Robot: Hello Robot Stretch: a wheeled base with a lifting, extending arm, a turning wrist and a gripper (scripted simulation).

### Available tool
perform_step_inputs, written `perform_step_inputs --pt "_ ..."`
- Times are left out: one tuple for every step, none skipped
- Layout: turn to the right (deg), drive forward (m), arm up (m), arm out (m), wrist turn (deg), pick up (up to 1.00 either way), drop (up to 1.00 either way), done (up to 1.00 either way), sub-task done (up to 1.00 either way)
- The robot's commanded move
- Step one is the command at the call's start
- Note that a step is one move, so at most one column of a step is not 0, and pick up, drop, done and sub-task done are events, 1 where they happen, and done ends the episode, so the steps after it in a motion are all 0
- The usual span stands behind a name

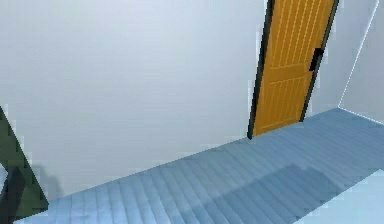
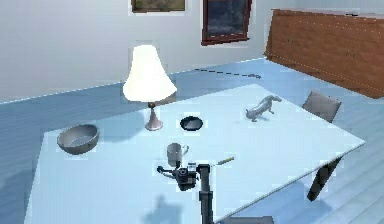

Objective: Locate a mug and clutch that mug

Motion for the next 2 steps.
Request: perform_step_inputs --pt "0.0 0.00 0.00 0.00 0.0 1.00 0.00 0.00 0.00" --pt "0.0 0.00 0.10 0.00 0.0 0.00 0.00 0.00 0.00"
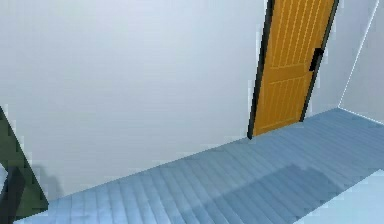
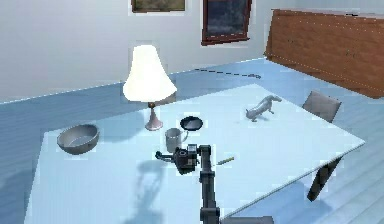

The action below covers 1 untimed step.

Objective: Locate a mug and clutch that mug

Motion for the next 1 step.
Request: perform_step_inputs --pt "0.0 0.00 0.00 0.00 0.0 0.00 0.00 1.00 0.00"
